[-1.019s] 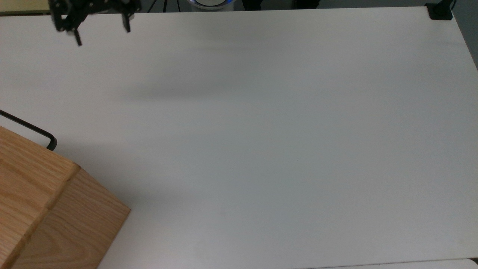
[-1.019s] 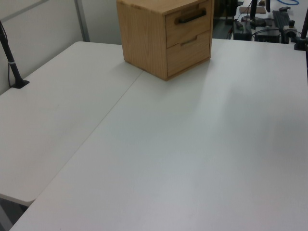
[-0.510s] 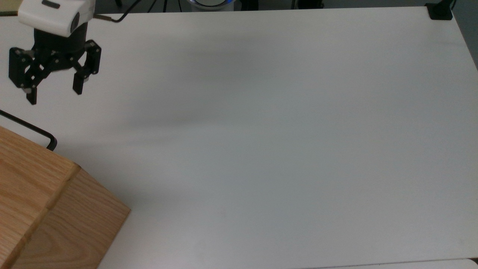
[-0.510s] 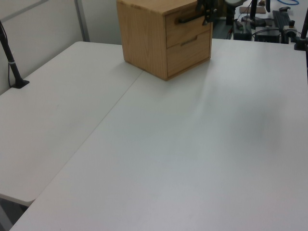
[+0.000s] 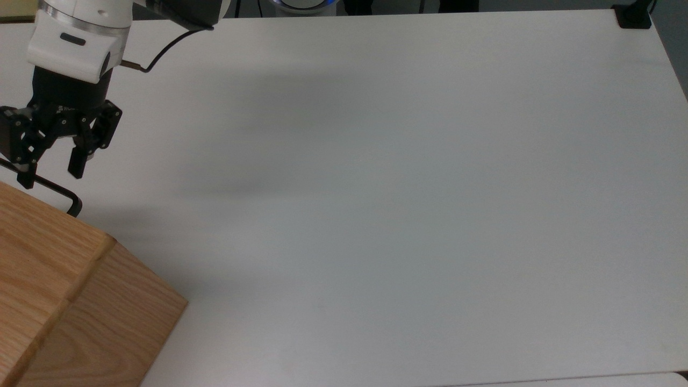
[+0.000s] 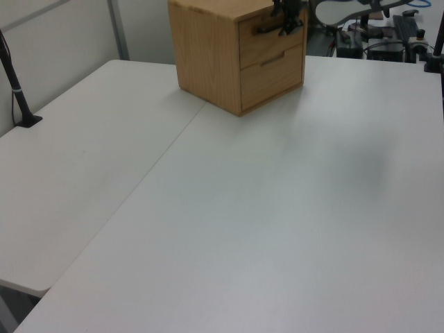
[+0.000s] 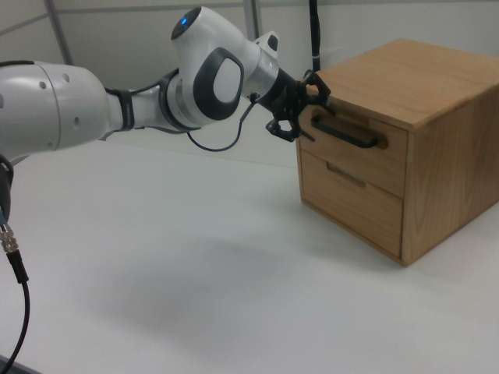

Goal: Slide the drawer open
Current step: 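Move the open gripper to the black handle of the upper drawer, then close the gripper around the black drawer handle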

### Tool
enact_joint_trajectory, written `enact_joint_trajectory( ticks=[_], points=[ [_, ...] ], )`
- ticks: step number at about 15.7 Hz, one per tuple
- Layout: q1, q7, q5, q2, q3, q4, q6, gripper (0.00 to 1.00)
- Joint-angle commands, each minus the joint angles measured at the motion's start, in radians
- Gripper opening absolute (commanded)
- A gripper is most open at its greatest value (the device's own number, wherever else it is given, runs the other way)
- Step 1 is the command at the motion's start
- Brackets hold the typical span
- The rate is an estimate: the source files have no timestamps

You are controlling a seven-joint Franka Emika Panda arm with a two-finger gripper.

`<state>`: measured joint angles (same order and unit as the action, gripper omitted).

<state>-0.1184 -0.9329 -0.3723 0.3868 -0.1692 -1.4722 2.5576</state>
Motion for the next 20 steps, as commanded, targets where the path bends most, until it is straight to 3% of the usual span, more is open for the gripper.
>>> enact_joint_trajectory(
  ticks=[1,4,10,20],
  points=[
    [-0.009,-0.017,-0.037,0.027,-0.012,-0.007,0.094,0.35],
    [-0.012,-0.021,-0.057,0.046,-0.027,-0.008,0.142,0.16],
    [-0.017,-0.018,-0.05,-0.005,-0.027,-0.066,0.142,0.07],
    [0.029,0.025,-0.023,-0.377,-0.015,-0.434,0.073,0.06]
  ],
)
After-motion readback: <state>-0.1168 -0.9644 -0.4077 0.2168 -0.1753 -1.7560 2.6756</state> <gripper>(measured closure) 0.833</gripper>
